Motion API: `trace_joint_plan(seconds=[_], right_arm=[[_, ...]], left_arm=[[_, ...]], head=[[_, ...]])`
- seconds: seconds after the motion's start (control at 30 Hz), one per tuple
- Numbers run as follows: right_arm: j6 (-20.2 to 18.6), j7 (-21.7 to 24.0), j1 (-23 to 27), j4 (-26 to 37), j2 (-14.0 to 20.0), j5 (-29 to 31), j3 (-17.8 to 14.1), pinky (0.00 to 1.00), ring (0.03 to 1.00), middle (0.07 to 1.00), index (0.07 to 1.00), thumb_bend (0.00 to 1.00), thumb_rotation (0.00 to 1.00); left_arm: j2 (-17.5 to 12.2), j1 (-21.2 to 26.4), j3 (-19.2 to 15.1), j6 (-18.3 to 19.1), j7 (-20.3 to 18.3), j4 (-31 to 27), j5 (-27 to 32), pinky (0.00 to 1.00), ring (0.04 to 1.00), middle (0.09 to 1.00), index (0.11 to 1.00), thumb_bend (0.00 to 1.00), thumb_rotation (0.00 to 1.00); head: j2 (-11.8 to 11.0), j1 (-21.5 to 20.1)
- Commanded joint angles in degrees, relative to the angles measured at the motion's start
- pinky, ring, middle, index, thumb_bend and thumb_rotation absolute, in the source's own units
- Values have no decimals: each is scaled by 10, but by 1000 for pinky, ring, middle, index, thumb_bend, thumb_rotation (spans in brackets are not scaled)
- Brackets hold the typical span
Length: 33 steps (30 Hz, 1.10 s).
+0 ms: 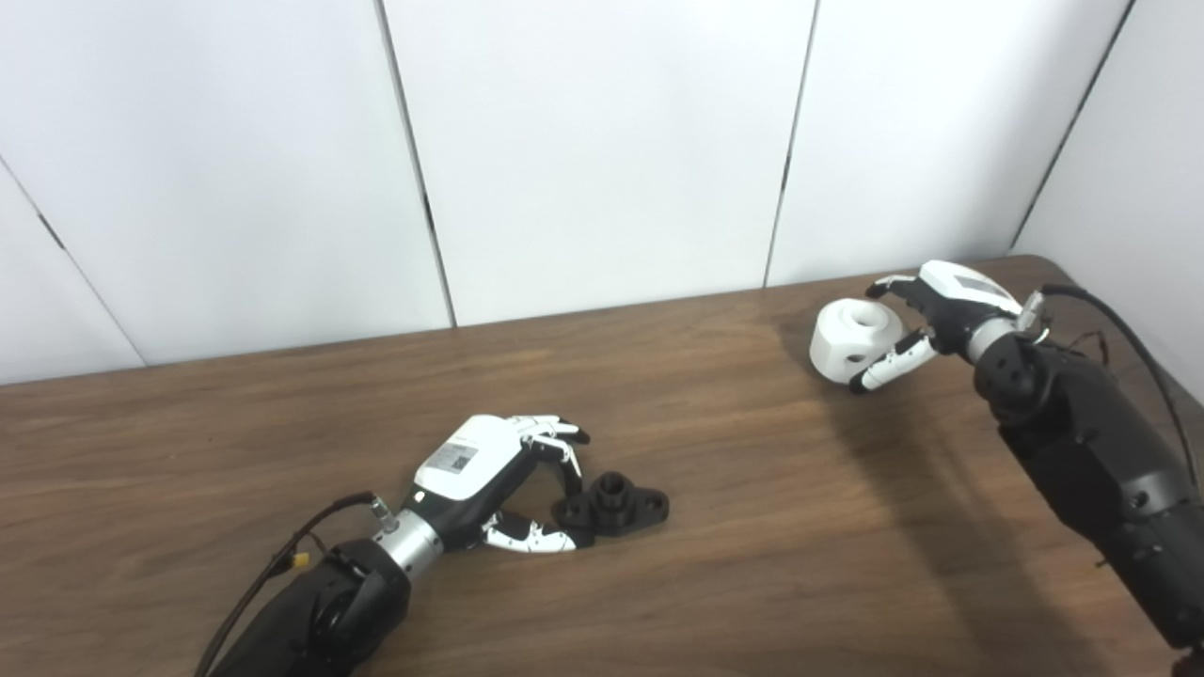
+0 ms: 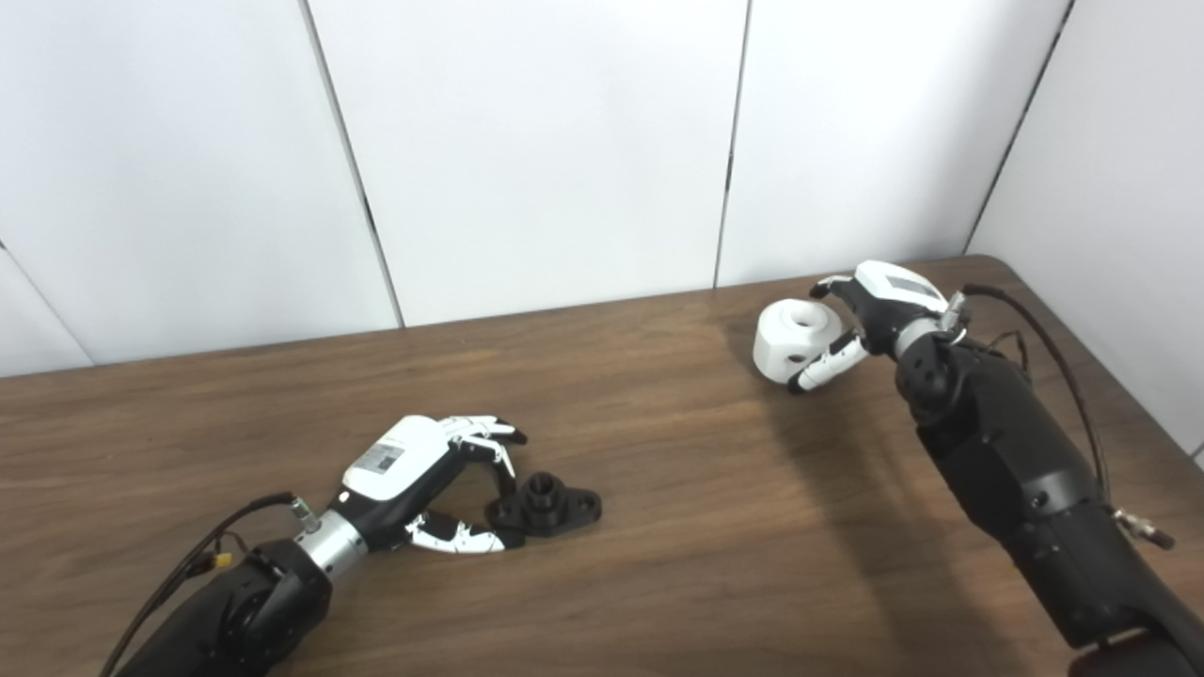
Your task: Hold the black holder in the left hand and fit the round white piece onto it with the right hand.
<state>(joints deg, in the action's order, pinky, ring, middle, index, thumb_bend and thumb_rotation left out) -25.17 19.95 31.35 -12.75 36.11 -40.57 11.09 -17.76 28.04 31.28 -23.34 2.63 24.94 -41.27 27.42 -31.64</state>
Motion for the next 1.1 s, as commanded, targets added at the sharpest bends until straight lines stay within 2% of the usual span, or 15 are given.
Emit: trace_joint_plan(seconds=[0.0,0.07,0.13,0.33,0.37,0.4,0.47,0.7,1.07], right_arm=[[14,-29,33,7,7,-4,-6,754,861,902,786,882,304],[19,-39,31,6,6,-3,-7,744,851,886,692,848,272],[24,-46,30,4,5,-3,-5,745,850,877,648,824,248],[37,-67,28,-8,4,-5,-2,722,825,846,596,782,210],[39,-72,27,-10,3,-4,-4,721,817,836,534,629,173],[40,-77,26,-12,2,-4,-5,716,810,827,512,577,160],[45,-84,24,-13,2,-4,-5,703,797,809,493,534,147],[60,-98,17,-9,9,-7,-5,664,755,766,482,522,139],[74,-130,7,-1,7,-6,-14,649,748,737,482,524,137]], left_arm=[[-19,-14,14,6,-30,13,-26,848,864,820,484,524,58],[-19,-14,13,8,-30,12,-27,849,864,821,484,524,58],[-20,-15,13,8,-30,11,-27,850,864,821,484,524,58],[-20,-16,13,9,-28,10,-28,843,857,819,484,525,59],[-20,-16,12,8,-28,10,-26,846,859,820,484,524,58],[-20,-16,11,6,-27,11,-25,847,860,820,484,524,58],[-20,-16,12,4,-24,13,-27,841,858,816,484,524,58],[-21,-17,13,13,-38,6,-25,847,865,824,484,524,59],[-20,-17,13,8,-30,10,-26,848,867,822,484,524,59]], head=[[1,0],[1,0],[2,0],[4,1],[4,0],[4,-1],[4,-1],[7,0],[12,4]])
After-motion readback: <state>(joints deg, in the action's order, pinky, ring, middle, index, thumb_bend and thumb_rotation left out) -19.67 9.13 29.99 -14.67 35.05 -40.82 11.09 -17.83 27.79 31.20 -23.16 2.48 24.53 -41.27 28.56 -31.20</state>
